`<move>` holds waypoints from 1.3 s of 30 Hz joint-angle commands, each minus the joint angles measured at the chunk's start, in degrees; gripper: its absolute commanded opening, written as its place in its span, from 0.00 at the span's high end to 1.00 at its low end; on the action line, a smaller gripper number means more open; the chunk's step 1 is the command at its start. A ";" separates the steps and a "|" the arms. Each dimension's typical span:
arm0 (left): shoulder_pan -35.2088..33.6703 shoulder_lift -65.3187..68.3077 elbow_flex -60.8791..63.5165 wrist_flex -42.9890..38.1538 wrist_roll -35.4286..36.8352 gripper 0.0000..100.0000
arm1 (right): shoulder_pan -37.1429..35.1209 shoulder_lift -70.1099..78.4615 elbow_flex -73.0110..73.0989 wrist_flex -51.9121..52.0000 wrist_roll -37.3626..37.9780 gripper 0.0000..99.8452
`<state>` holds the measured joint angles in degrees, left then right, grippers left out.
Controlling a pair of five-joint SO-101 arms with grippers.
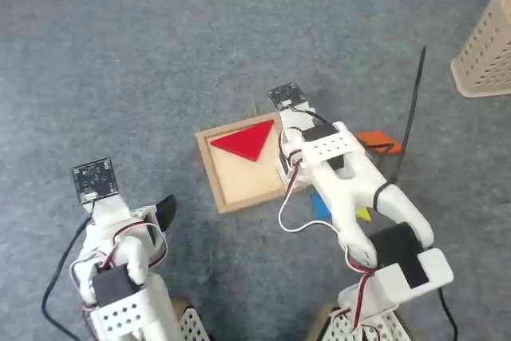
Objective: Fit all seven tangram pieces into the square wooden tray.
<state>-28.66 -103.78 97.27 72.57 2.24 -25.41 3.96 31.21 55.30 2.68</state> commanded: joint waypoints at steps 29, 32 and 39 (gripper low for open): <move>0.09 -0.70 -0.75 -0.09 -0.09 0.65 | 12.70 -26.42 13.19 7.78 13.01 0.76; 0.09 -0.70 -0.75 -0.09 -0.09 0.65 | 9.71 -25.45 13.19 6.81 11.52 0.70; 0.09 -0.70 -0.75 -0.09 -0.09 0.65 | 8.13 -13.76 9.23 3.47 10.37 0.65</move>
<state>-28.66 -103.78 97.27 72.57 2.24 -16.97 -15.74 44.57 61.45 14.11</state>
